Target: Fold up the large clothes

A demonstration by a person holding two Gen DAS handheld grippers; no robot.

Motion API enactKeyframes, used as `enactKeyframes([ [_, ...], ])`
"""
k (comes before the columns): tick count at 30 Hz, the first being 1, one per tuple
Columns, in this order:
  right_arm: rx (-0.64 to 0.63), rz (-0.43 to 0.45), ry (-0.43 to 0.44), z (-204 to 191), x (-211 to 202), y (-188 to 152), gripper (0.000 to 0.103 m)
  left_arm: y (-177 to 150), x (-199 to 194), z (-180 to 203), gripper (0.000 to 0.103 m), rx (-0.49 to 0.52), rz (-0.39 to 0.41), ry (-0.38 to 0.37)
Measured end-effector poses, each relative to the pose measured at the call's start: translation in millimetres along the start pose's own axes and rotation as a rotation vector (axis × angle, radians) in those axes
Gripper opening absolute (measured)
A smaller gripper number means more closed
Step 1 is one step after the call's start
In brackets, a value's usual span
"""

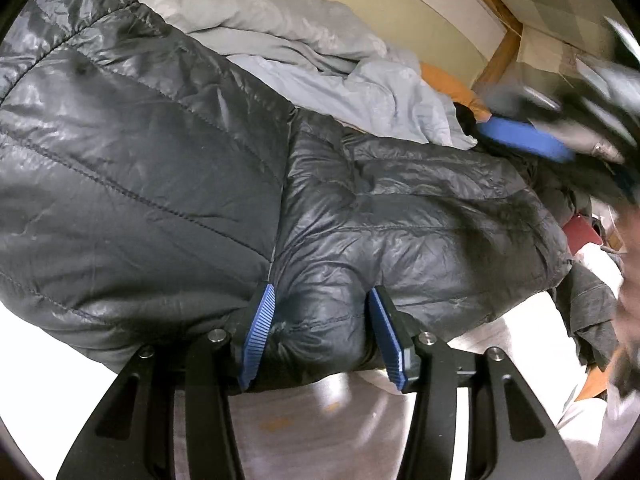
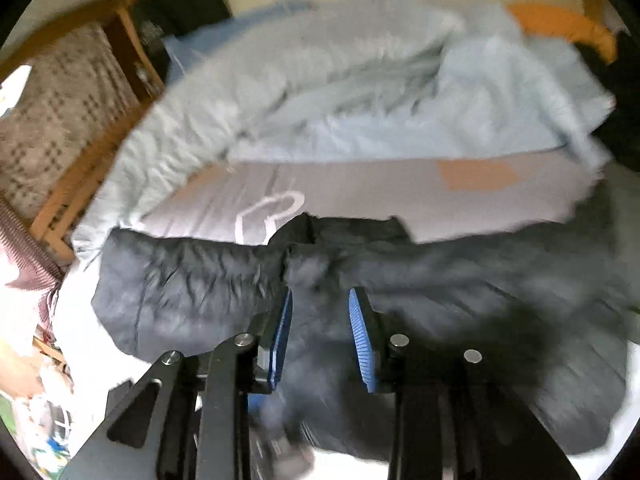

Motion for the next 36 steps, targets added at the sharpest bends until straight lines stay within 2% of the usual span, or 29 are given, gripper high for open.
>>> enactKeyframes([
  [3,0.027,0.114,-0.03,22.4,-59.9,-41.2,0.035,1.6,2.2,-0.5,0.049,0.004,0.003,0.001],
  [4,0.062,0.144,-0.044,33.5,-73.1,-56.7,0.049,0.7,1.0,-3.2,0.049,0.007,0.005,0.001],
  [5,0.098,0.166,-0.06,41.6,-81.6,-70.7,0.073,0.1,0.5,-2.7,0.049,0.012,0.007,0.005],
  [7,0.183,0.211,-0.108,66.7,-91.6,-98.3,0.086,0.6,3.7,-0.6,0.049,0.026,0.011,0.014],
  [11,0.332,0.195,-0.112,105.4,-79.2,-126.7,0.086,-0.6,0.6,0.0,0.049,0.037,0.014,0.014],
  [13,0.401,0.253,-0.119,127.9,-76.1,-130.7,0.086,-1.2,-0.1,-0.4,0.05,0.041,0.014,0.014],
  [15,0.47,0.332,-0.184,150.8,-74.3,-134.5,0.086,-1.9,-0.8,0.8,0.051,0.05,0.016,0.018],
  [16,0.502,0.375,-0.153,158.5,-74.2,-135.7,0.086,-1.2,0.0,2.3,0.051,0.053,0.017,0.02],
  [18,0.533,0.416,-0.025,167.3,-71.3,-134.0,0.089,-1.1,0.8,2.3,0.053,0.058,0.017,0.019],
  [19,0.558,0.399,0.088,171.2,-59.9,-130.3,0.094,-1.5,0.9,2.1,0.053,0.061,0.017,0.019],
  [21,0.589,0.318,0.188,175.5,-34.0,-125.7,0.096,-1.7,0.5,1.9,0.055,0.065,0.017,0.016],
  [22,0.586,0.309,0.169,174.5,-26.1,-123.2,0.096,-1.6,0.6,2.3,0.055,0.065,0.017,0.015],
  [24,0.552,0.347,0.141,168.8,-22.5,-115.4,0.097,-2.2,0.0,2.4,0.056,0.065,0.018,0.013],
  [25,0.538,0.365,0.125,166.6,-20.3,-110.8,0.094,-2.6,-0.6,2.6,0.056,0.066,0.019,0.012],
  [26,0.529,0.376,0.087,166.6,-19.7,-107.2,0.069,-2.9,-1.9,3.8,0.059,0.071,0.023,0.004],
  [28,0.451,0.356,-0.014,159.4,-19.3,-98.3,0.041,-2.6,-5.6,9.6,0.066,0.092,0.027,-0.008],
  [29,0.394,0.339,-0.076,152.0,-22.4,-93.5,0.032,-1.5,-11.1,11.3,0.066,0.099,0.028,0.014],
  [31,0.264,0.331,-0.171,133.9,-38.4,-84.4,0.029,6.2,-33.8,10.1,0.067,0.07,0.065,0.084],
  [32,0.213,0.335,-0.201,128.2,-52.5,-80.7,0.029,13.5,-51.6,8.4,0.072,0.048,0.106,0.095],
  [33,0.19,0.338,-0.209,125.3,-64.4,-78.7,0.03,21.0,-67.3,6.5,0.08,0.043,0.145,0.101],
  [36,0.196,0.297,-0.159,137.2,-95.5,-68.6,0.03,46.5,-108.4,-17.1,0.083,-0.003,0.25,0.178],
])
Point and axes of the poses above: each gripper's, at about its wrist camera, not at the fingertips, and x roughly the way its jaws point, z to its right, y to its top, the point moved 5 cm from there along x, roughly the way its jaws point, and after that the axes turned 7 degrees about y, right-handed, at the moved point
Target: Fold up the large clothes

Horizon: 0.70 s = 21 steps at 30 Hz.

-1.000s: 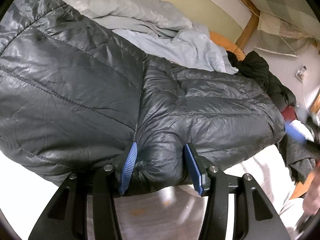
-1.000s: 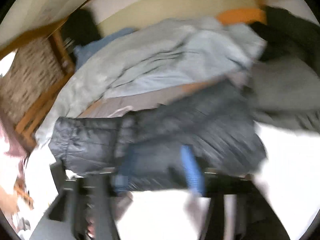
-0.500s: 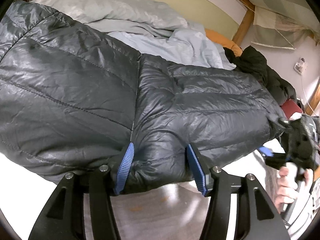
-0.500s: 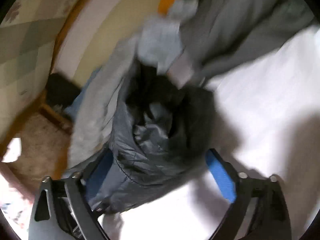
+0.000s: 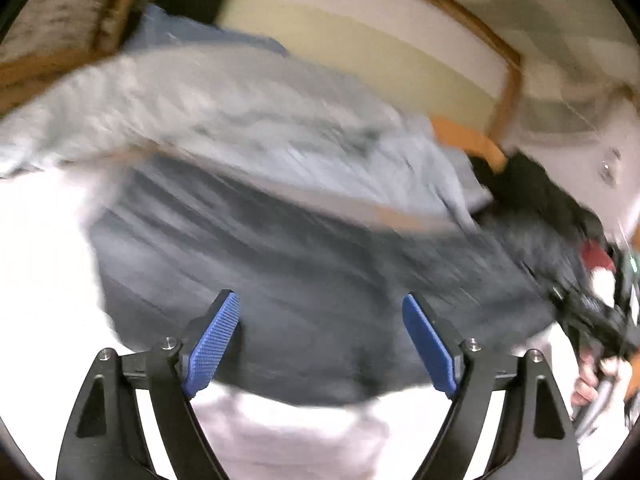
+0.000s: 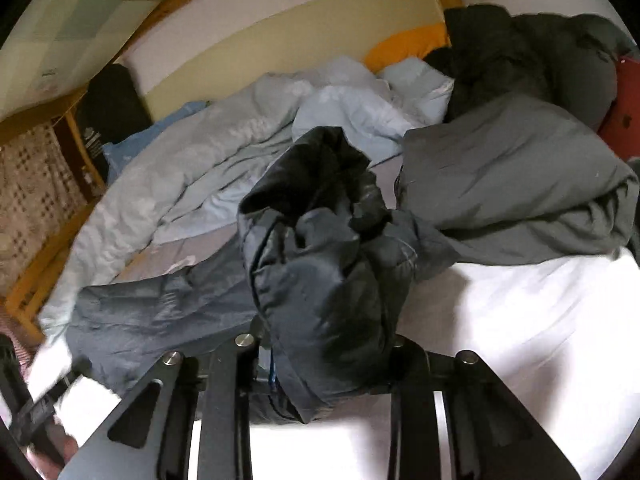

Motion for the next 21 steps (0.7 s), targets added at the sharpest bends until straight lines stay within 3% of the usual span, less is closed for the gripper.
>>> enactKeyframes([
  [2,-0.032,0.017,-0.04,13.3,-21.0,15.8,0.03,17.7,-7.0,-28.9,0.083,-0.065,0.034,0.059],
  [4,-0.1,0.058,-0.12,22.6,-40.6,33.5,0.03,24.8,-1.7,-54.1,0.083,-0.119,-0.002,0.094],
  [6,-0.137,0.081,-0.171,37.3,-53.5,52.4,0.03,17.5,14.2,-70.0,0.083,-0.184,-0.13,0.052],
  [8,-0.17,0.087,-0.229,52.8,-68.6,69.7,0.03,3.9,25.7,-69.6,0.083,-0.213,-0.199,-0.023],
  [11,-0.234,0.062,-0.312,60.3,-66.7,84.5,0.03,-9.7,40.3,-40.9,0.082,-0.138,-0.247,-0.078],
  [14,-0.264,0.069,-0.342,48.2,-56.5,90.4,0.031,-23.5,51.2,-5.5,0.083,0.013,-0.216,-0.02],
  [16,-0.328,0.094,-0.426,30.8,-48.2,94.0,0.032,-31.2,54.0,7.4,0.081,0.086,-0.199,0.005],
  [18,-0.375,0.145,-0.507,5.1,-46.8,94.3,0.034,-35.8,56.2,14.4,0.057,0.122,-0.179,0.007],
  [21,-0.426,0.217,-0.482,-36.5,-43.7,93.0,0.035,-35.7,56.3,24.8,0.026,0.152,-0.166,-0.032],
])
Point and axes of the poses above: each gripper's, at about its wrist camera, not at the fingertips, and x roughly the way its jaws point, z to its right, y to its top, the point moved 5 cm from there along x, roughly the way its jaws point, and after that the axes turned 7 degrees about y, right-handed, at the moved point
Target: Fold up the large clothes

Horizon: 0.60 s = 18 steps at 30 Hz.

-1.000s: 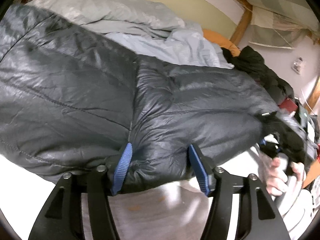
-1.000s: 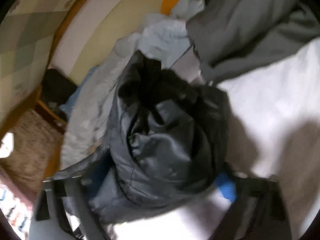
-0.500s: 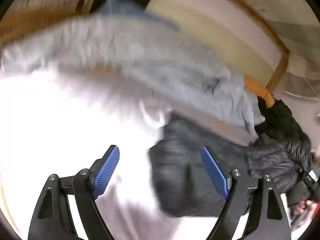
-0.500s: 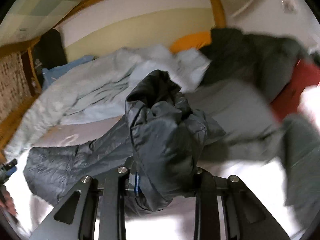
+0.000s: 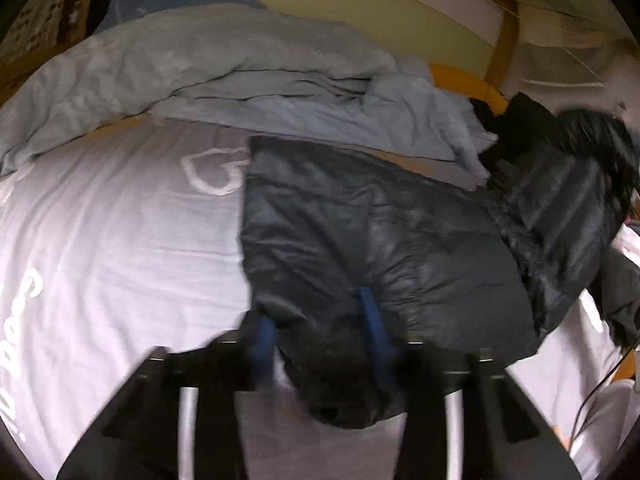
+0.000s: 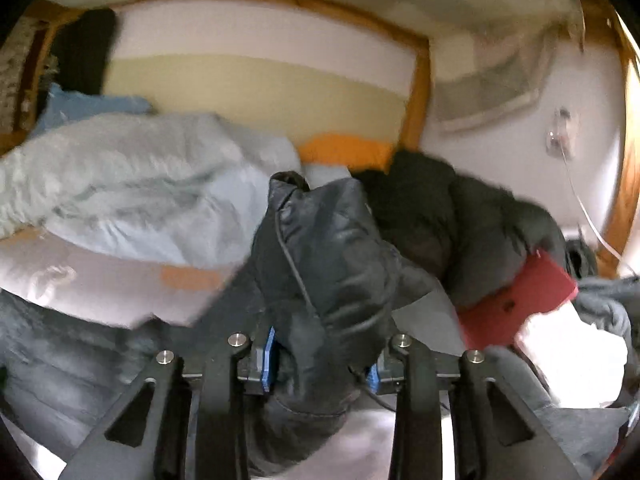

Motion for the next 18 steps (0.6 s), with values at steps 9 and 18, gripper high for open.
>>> enactKeyframes([
  [9,-0.12,0.087,0.37,-151.4,-58.5,17.9,0.035,15.2,-7.4,-2.5,0.02,0.005,0.023,-0.071],
  [18,-0.056,-0.069,0.53,-235.7,-37.8,-38.5,0.035,67.7,-85.1,-49.1,0.024,-0.02,0.238,-0.061],
])
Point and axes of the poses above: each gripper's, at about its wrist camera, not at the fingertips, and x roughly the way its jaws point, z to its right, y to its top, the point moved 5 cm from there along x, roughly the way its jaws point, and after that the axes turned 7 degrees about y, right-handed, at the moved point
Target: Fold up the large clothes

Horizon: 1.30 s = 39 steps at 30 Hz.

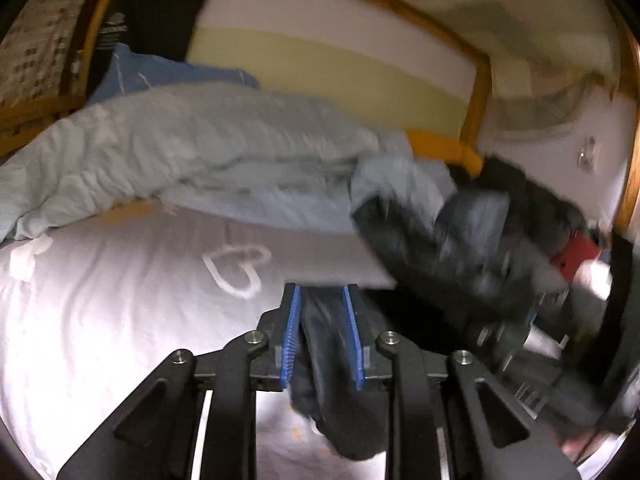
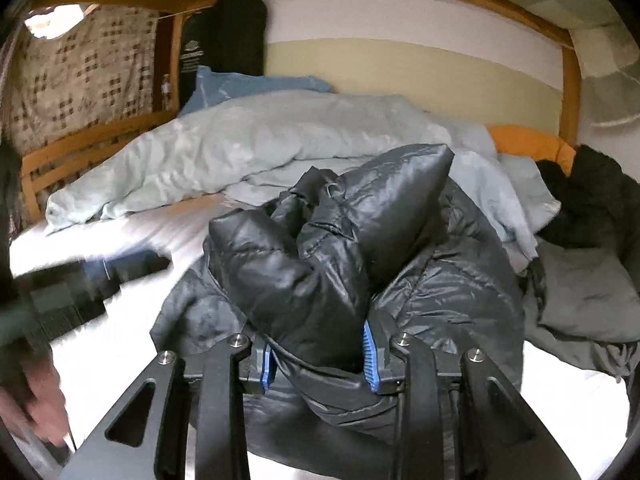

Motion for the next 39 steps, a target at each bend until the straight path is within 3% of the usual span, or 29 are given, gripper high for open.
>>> enactKeyframes([
  [6,-0.089,-0.008,0.045,-39.8,2.4,-18.3,0.037,9.9,-11.3,-31.1,0.027,-0.097,0.014,-0.017],
  [8,-0.097,-0.011,0.072,-49.3,5.1,-27.1,0.062,8.9,-9.1,-32.5,0.027,-0.107,0.003,-0.024],
  [9,-0.092,-0.009,0.085,-53.1,5.2,-30.7,0.068,8.0,-8.3,-31.0,0.027,-0.107,0.001,-0.019],
  [12,-0.076,0.002,0.041,-52.3,-0.7,-41.4,0.072,4.5,-12.5,-34.9,0.027,-0.123,0.018,0.015],
  [15,-0.041,0.007,0.1,-46.9,-14.5,-46.2,0.074,3.0,-12.6,-32.5,0.027,-0.126,0.017,-0.008],
  [17,-0.009,0.026,0.149,-39.3,-27.1,-45.9,0.083,2.0,-12.7,-30.5,0.027,-0.113,0.021,-0.013],
  [19,0.001,0.055,0.175,-30.0,-41.4,-43.3,0.085,-0.1,-13.3,-25.4,0.029,-0.093,0.025,-0.023],
  [22,0.006,0.198,-0.035,-1.5,-69.4,-31.8,0.089,-1.1,-14.0,-15.6,0.031,-0.091,0.029,-0.081],
  [24,0.062,0.243,-0.074,21.9,-81.5,-26.7,0.089,-0.8,-16.1,-8.0,0.032,-0.083,0.042,-0.13],
  [28,0.207,0.225,-0.038,78.3,-90.1,-30.7,0.089,-2.7,-23.5,14.6,0.04,0.015,0.078,-0.167],
  [30,0.239,0.202,-0.078,104.3,-89.7,-34.6,0.089,-6.3,-22.8,26.3,0.043,0.051,0.076,-0.184],
  [33,0.257,0.144,-0.136,137.2,-74.4,-38.9,0.089,-2.8,-15.3,39.9,0.047,0.007,0.058,-0.273],
  [35,0.295,0.092,-0.069,149.5,-56.5,-48.3,0.088,7.5,-14.1,51.7,0.053,0.008,0.083,-0.286],
  [39,0.377,-0.007,0.136,145.0,-22.1,-62.8,0.079,24.6,-10.0,91.0,0.061,0.143,0.067,-0.276],
])
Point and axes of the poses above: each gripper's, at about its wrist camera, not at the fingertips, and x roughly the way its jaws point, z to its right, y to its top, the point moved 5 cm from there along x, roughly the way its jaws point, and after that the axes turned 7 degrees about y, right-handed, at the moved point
